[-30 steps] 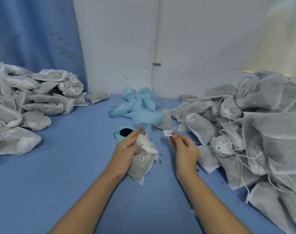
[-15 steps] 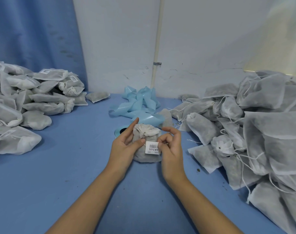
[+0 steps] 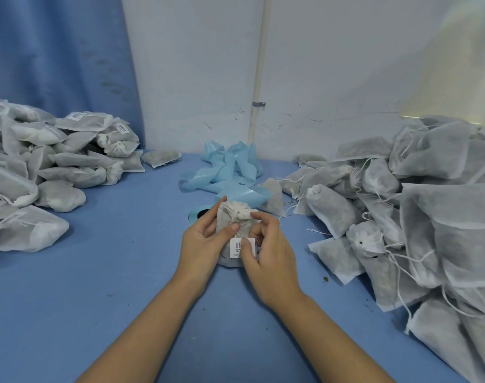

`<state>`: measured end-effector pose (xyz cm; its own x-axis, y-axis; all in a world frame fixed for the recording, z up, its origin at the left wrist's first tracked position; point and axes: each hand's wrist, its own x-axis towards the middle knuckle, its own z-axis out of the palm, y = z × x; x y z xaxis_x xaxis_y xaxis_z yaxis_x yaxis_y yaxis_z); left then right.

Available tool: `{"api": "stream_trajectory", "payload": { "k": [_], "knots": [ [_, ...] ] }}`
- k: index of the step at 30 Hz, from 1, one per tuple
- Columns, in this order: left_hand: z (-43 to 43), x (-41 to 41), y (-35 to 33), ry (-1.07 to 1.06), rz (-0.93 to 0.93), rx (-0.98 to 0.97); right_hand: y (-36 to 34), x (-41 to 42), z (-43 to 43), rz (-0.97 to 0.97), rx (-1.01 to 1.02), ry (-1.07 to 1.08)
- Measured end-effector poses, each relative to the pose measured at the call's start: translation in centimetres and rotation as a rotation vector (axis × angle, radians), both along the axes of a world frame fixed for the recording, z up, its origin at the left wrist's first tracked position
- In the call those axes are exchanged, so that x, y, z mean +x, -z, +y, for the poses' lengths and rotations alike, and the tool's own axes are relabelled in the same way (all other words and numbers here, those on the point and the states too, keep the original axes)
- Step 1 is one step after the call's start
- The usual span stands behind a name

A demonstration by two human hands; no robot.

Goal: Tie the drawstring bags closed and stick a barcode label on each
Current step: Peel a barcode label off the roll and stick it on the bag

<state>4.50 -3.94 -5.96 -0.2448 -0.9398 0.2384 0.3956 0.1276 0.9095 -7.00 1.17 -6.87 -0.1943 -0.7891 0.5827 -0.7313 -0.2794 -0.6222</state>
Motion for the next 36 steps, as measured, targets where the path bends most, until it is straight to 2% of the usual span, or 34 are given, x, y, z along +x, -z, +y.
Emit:
{"api": "stream_trajectory", "payload": {
  "k": [4, 12, 14, 18, 21, 24, 27, 31, 36],
  "knots": [
    [0.2, -0.3, -0.1, -0.036, 0.035, 0.014, -0.2, 0.1, 0.0, 0.002, 0.007, 0.036],
    [0.2, -0.2, -0.2, -0.052, 0.078, 0.037, 0.2, 0.0, -0.5, -0.171, 0.063, 0.117],
    [0.2, -0.2, -0.3, -0.041, 0.094, 0.047, 0.2, -0.3, -0.5, -0.290, 0.118, 0.090],
    [0.4, -0.4, -0.4, 0.041, 0.116, 0.041, -0.1, -0.8, -0.7, -0.559, 0.235, -0.128],
    [0.5, -0.5, -0.4, 0.087, 0.094, 0.054, -0.5, -1.2, -0.7, -0.762, 0.162, -0.154],
    [0.7, -0.5, 0.0, 0.190, -0.040, 0.086, -0.8, -1.4, -0.6, -0.886, 0.122, -0.138],
    [0.6, -0.4, 0.3, 0.228, -0.086, 0.157, -0.9, -1.2, -0.5, -0.917, 0.128, -0.150],
    [0.3, -0.1, 0.4, 0.257, -0.015, 0.218, -0.9, -1.1, -0.5, -0.945, 0.162, -0.207],
    [0.2, -0.2, 0.5, 0.234, -0.014, 0.208, -0.7, -1.4, -0.6, -0.988, 0.143, -0.217]
  ]
}}
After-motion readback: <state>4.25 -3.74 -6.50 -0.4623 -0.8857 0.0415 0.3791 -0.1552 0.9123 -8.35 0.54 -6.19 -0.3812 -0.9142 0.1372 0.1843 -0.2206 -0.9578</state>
